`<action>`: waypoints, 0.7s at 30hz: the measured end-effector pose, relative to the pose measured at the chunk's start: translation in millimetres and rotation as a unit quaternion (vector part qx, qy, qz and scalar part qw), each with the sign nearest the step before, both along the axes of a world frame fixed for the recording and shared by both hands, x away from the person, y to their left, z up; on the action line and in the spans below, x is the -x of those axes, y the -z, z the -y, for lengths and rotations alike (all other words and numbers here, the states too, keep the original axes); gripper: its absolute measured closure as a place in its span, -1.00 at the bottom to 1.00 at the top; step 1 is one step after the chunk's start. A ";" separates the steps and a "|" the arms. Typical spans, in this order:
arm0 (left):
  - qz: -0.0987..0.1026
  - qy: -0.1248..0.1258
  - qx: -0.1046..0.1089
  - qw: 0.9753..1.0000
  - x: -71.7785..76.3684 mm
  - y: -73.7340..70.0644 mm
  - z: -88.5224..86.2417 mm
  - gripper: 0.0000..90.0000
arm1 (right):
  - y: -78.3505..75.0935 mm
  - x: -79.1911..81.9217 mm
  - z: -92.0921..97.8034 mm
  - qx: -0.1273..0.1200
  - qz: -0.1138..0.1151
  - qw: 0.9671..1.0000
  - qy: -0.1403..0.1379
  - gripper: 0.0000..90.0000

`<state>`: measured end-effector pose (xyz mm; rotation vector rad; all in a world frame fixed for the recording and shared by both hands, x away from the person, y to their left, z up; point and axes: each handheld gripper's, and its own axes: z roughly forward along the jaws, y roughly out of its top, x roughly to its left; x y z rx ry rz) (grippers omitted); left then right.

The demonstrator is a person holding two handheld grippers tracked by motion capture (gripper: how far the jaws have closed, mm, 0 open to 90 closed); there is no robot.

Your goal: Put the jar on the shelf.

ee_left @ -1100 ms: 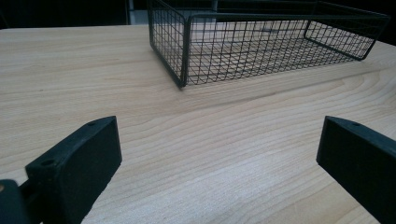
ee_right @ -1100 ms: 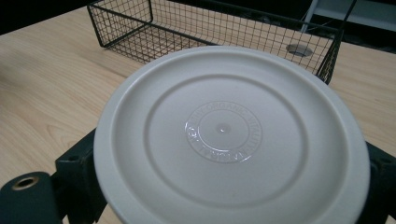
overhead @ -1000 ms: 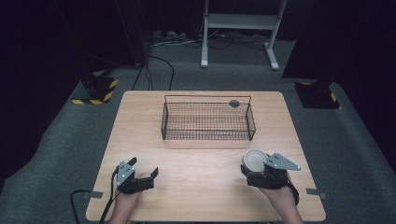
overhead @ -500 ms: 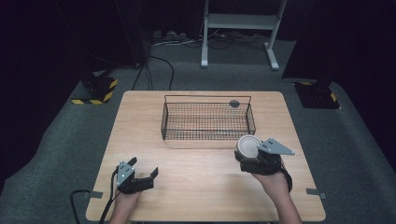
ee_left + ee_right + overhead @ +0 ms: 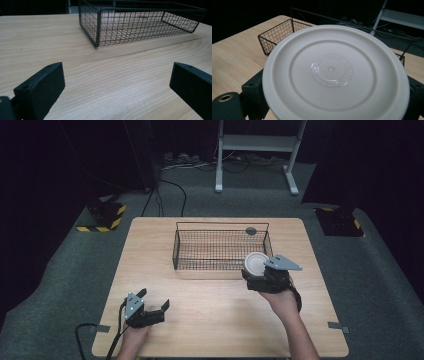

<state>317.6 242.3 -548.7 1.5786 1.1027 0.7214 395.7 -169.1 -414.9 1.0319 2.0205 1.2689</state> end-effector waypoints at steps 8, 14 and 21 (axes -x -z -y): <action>0.001 0.004 0.001 1.000 0.2 0.1 -0.1 -0.99 | -6.4 -19.8 -21.1 0.000 0.002 1.000 0.008 -0.79; 0.000 0.006 0.004 1.000 0.0 0.1 -1.5 -0.99 | -6.3 -34.7 -35.7 -0.008 0.005 1.000 0.020 -0.79; 0.001 0.008 0.004 1.000 0.3 0.2 -1.1 -0.99 | -3.3 -49.6 -50.6 -0.004 -0.002 1.000 0.023 -0.79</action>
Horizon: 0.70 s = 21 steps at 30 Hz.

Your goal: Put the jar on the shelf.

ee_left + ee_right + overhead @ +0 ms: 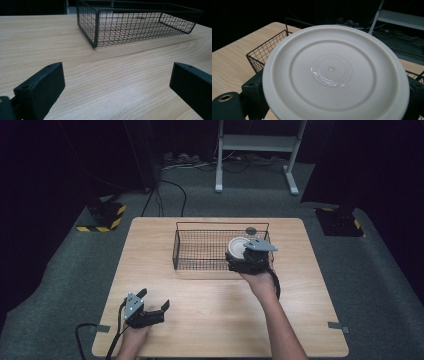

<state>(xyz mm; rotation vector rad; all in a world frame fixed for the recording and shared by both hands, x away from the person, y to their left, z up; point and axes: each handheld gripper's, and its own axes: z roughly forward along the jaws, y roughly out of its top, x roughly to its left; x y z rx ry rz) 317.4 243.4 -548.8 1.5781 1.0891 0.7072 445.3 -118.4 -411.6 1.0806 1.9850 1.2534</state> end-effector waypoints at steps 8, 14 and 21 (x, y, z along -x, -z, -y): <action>0.001 0.002 -0.002 1.000 0.1 -0.1 0.1 -0.99 | 2.4 -15.0 -8.3 -0.002 -0.005 1.000 0.003 -0.79; 0.001 0.003 -0.001 1.000 -0.1 0.0 0.1 -0.99 | 3.3 -26.5 -12.9 -0.007 -0.004 1.000 0.016 -0.79; 0.001 0.005 -0.002 1.000 0.1 -0.1 0.1 -0.99 | 8.3 -39.4 -18.8 -0.009 -0.006 1.000 0.026 -0.79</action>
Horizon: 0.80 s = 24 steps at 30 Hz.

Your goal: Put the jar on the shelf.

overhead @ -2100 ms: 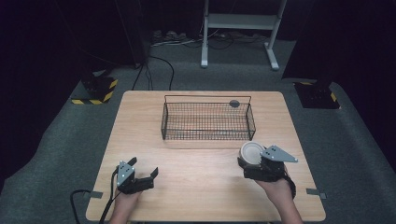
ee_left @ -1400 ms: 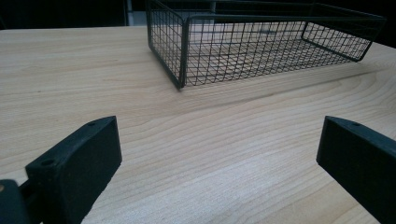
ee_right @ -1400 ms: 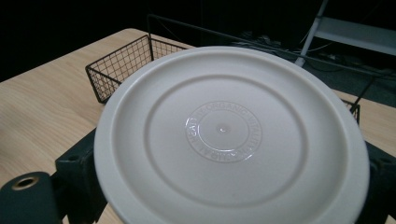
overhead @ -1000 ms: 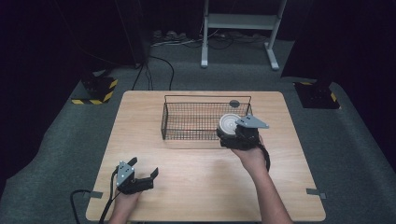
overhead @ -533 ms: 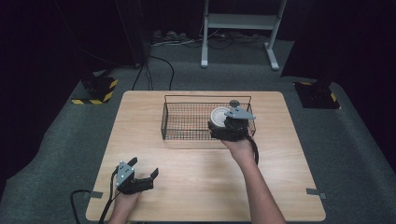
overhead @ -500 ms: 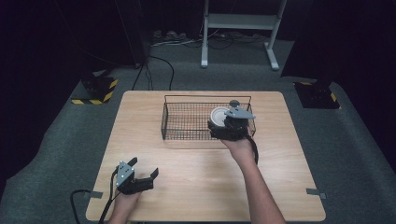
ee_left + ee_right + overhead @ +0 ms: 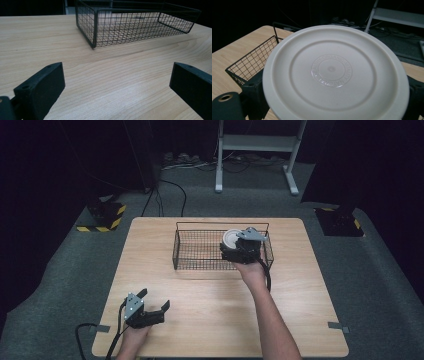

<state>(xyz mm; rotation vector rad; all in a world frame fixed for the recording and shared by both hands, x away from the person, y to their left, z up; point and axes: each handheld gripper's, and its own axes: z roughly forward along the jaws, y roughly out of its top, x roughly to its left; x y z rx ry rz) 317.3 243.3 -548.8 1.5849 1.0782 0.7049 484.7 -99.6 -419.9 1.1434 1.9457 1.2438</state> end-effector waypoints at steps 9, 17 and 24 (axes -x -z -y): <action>0.001 0.003 0.003 1.000 0.5 0.1 -0.5 -0.99 | 5.6 -17.4 -4.9 0.002 -0.001 1.000 -0.018 -0.79; 0.002 0.003 0.004 1.000 0.6 0.2 -0.7 -0.99 | 13.9 -29.5 -15.4 0.010 -0.010 1.000 -0.021 -0.79; 0.003 0.003 0.005 1.000 0.7 0.3 -0.4 -0.99 | 21.1 -37.1 -14.6 0.011 -0.019 1.000 -0.013 -0.79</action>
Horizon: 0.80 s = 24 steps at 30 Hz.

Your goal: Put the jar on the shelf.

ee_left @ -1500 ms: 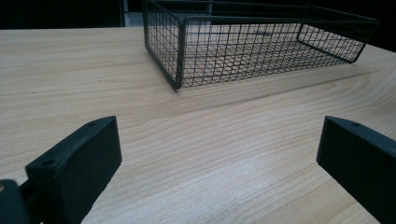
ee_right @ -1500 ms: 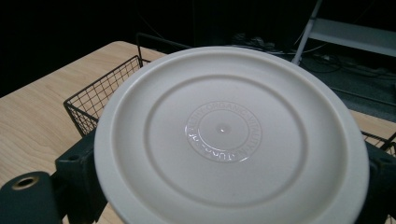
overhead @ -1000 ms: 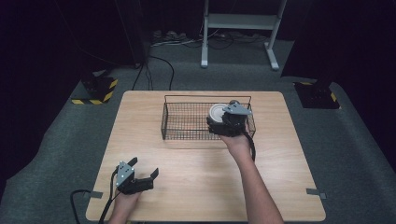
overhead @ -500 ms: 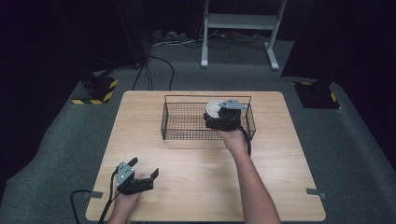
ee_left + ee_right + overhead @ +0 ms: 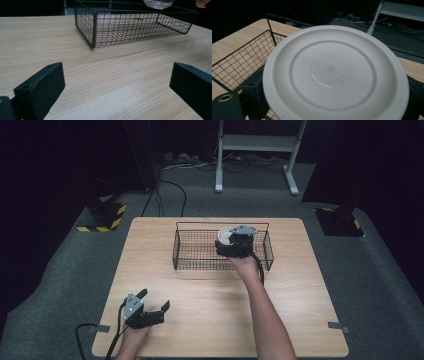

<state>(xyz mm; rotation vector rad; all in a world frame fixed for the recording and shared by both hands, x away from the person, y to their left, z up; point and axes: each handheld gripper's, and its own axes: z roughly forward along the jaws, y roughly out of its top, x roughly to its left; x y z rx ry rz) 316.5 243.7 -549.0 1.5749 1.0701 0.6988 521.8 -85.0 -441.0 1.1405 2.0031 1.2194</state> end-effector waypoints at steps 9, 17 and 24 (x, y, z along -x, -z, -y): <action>-0.001 0.002 -0.001 1.000 0.0 -0.1 -0.5 -0.99 | 8.5 -4.8 -1.8 0.001 0.007 1.000 0.026 -0.79; 0.000 0.003 -0.001 1.000 0.1 0.0 -0.5 -0.99 | 20.3 -11.1 -1.7 0.005 -0.010 0.999 0.048 -0.79; 0.000 0.003 -0.001 1.000 0.2 0.0 -0.3 -0.99 | 30.1 -13.9 -3.6 0.014 -0.021 0.998 0.055 -0.79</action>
